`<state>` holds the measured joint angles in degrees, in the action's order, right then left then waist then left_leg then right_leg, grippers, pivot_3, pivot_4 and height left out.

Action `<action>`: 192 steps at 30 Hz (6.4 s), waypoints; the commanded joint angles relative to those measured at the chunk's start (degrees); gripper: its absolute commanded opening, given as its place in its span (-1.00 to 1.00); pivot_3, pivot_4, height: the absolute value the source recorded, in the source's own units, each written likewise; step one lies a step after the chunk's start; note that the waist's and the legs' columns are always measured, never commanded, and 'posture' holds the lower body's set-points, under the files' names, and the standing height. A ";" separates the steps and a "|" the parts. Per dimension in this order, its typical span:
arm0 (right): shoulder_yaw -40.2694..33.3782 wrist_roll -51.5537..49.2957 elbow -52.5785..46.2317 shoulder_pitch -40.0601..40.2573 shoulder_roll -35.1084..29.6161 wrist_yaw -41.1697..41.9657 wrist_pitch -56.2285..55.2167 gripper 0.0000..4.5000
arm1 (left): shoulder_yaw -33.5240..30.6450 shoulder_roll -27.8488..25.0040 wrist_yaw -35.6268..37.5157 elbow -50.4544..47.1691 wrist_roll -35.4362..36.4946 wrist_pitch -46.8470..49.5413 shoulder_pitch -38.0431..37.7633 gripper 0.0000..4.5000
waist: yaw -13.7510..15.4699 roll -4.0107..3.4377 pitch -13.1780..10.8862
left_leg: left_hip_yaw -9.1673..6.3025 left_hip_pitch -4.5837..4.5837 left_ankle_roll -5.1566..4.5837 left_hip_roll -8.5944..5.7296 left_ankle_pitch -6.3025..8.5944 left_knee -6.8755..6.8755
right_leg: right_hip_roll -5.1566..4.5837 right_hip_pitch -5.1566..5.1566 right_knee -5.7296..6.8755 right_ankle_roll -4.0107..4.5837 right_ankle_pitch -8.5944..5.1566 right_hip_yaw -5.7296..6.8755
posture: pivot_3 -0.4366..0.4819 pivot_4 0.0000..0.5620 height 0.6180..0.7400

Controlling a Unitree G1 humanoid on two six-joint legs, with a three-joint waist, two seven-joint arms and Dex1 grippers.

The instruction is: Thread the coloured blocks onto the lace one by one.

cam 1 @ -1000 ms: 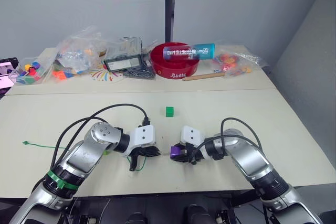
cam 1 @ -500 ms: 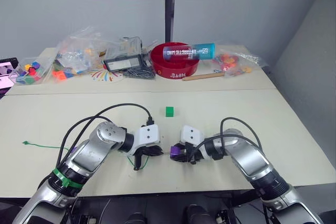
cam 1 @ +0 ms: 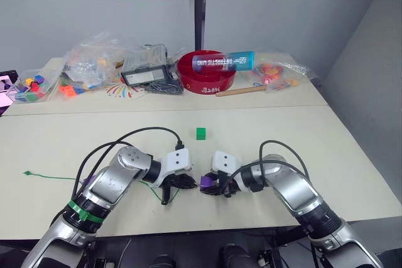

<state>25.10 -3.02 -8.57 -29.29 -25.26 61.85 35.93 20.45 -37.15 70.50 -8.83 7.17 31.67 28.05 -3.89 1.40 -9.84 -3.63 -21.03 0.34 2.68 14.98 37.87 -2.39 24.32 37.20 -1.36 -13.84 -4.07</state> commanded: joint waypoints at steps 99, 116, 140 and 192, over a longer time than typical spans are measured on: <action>-10.95 -12.03 -12.07 10.13 -13.57 -2.30 -0.02 1.00 | 0.41 7.34 -4.82 5.24 1.93 -15.90 -2.00 0.97 | 1.64 0.06 0.02 | 0.01 -0.09 0.00 -0.10 0.01 0.06 | -0.09 -0.04 -0.14 -0.09 0.00 -0.03 | -0.05 -0.47 0.85; -7.39 -9.65 -8.36 10.33 -11.91 -4.95 -3.28 1.00 | 1.40 9.04 -3.58 9.68 0.56 -18.29 -0.76 -0.47 | 1.52 0.06 0.02 | 0.00 -0.07 -0.01 -0.10 0.00 0.06 | -0.09 -0.04 -0.11 -0.09 0.00 -0.03 | -0.05 -0.47 0.85; -5.98 -6.74 -3.81 9.41 -11.03 -3.19 -9.58 -1.00 | -2.32 3.87 -1.35 10.55 1.41 -19.19 -2.16 -0.47 | 1.14 0.06 0.03 | 0.01 -0.01 -0.01 -0.08 0.00 0.06 | -0.07 -0.07 -0.07 -0.08 0.00 -0.05 | -0.05 -0.47 0.85; 2.73 -1.07 -0.40 -2.86 -2.79 -4.78 -3.03 -1.00 | -9.19 -5.38 2.83 4.16 8.34 -18.11 -3.67 0.72 | 1.30 0.23 -0.10 | 0.14 -0.05 -0.13 0.10 0.08 0.07 | 0.12 0.25 0.35 0.14 -0.20 -0.10 | -0.05 -0.47 0.85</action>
<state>28.31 -4.52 -8.54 -31.18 -28.12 57.28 32.74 11.74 -42.50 74.30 -4.08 16.55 14.95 23.45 -2.59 1.63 -9.94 -3.49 -21.08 0.21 2.77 15.06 37.94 -2.28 24.59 37.56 -1.21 -14.04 -4.17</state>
